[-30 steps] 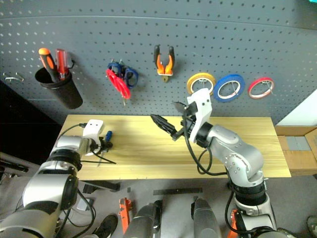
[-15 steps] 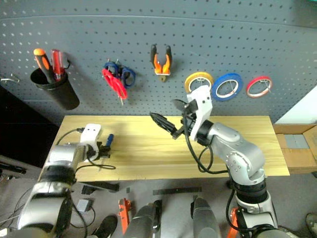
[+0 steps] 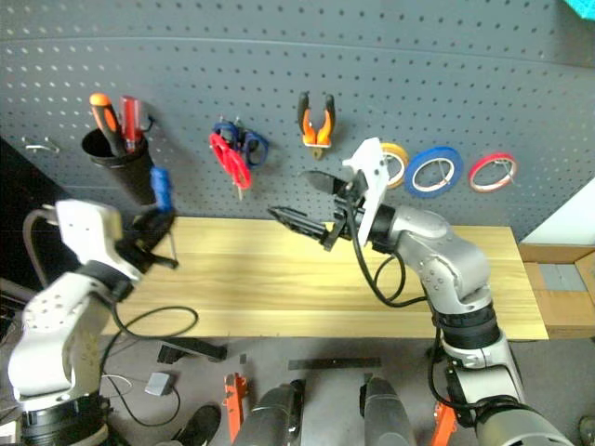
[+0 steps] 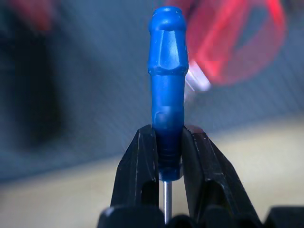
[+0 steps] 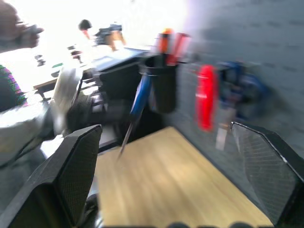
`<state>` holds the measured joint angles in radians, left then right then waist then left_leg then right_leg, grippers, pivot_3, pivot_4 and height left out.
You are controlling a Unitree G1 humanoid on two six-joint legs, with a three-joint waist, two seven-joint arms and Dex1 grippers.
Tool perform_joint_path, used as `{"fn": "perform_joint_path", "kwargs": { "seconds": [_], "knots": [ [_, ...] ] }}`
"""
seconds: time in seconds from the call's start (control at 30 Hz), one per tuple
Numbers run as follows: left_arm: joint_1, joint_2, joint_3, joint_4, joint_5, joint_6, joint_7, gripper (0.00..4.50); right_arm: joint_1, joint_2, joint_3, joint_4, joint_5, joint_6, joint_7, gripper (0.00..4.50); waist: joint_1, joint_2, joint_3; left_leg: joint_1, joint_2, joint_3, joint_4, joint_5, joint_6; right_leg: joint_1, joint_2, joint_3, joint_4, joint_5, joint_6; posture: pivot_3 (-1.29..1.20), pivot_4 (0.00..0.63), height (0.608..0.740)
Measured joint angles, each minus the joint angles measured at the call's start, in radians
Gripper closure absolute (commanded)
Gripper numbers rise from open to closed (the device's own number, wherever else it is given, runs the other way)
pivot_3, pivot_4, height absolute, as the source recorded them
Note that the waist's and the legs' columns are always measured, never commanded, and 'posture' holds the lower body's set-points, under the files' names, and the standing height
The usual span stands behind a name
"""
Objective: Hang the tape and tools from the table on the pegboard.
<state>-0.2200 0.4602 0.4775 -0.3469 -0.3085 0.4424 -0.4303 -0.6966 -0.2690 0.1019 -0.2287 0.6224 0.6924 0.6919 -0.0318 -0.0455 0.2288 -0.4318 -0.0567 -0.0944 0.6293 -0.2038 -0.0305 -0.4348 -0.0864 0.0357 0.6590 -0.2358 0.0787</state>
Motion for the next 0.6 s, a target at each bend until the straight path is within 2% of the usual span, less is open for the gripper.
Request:
{"fn": "perform_joint_path", "kwargs": {
  "seconds": [0.13,0.23,0.37,0.47,0.6],
  "knots": [
    [-0.095,0.012,-0.007,0.083,0.001,-0.072,0.017,4.13,-0.031,0.039,0.021,0.002,0.0,-0.03,0.04,0.0,0.002,-0.001,-0.041,0.003,-0.002,0.004,0.001,0.0,0.0,0.006,0.001,-0.001,-0.002,0.001,0.001,-0.01,0.02,0.74],
    [-0.238,0.024,-0.024,0.21,0.002,-0.114,0.03,4.13,-0.088,0.089,0.044,0.033,-0.041,-0.07,0.021,0.0,0.003,-0.006,-0.061,0.009,-0.001,0.003,0.001,0.002,-0.003,0.014,0.007,-0.003,-0.005,0.004,-0.001,-0.02,0.0,0.74],
    [-0.413,0.054,-0.064,0.394,0.042,-0.242,0.044,4.13,-0.152,0.143,0.059,0.082,-0.113,-0.147,-0.03,0.0,-0.002,-0.005,-0.095,0.018,0.004,0.003,-0.001,0.003,-0.005,0.024,0.014,-0.001,-0.014,0.009,-0.002,-0.03,0.0,0.74],
    [-0.483,0.065,-0.075,0.535,0.061,-0.33,0.049,4.13,-0.155,0.151,0.057,0.113,-0.147,-0.187,-0.05,0.0,-0.008,-0.004,-0.107,0.027,0.004,0.006,-0.003,0.003,-0.005,0.03,0.014,0.001,-0.014,0.009,-0.002,-0.04,0.0,0.74],
    [-0.524,0.068,-0.08,0.669,0.08,-0.403,0.063,4.13,-0.155,0.157,0.058,0.126,-0.174,-0.206,-0.062,0.0,-0.017,-0.004,-0.114,0.028,0.009,0.009,-0.002,0.003,-0.005,0.03,0.017,0.002,-0.013,0.009,-0.003,-0.06,0.0,0.74]
  ]
}}
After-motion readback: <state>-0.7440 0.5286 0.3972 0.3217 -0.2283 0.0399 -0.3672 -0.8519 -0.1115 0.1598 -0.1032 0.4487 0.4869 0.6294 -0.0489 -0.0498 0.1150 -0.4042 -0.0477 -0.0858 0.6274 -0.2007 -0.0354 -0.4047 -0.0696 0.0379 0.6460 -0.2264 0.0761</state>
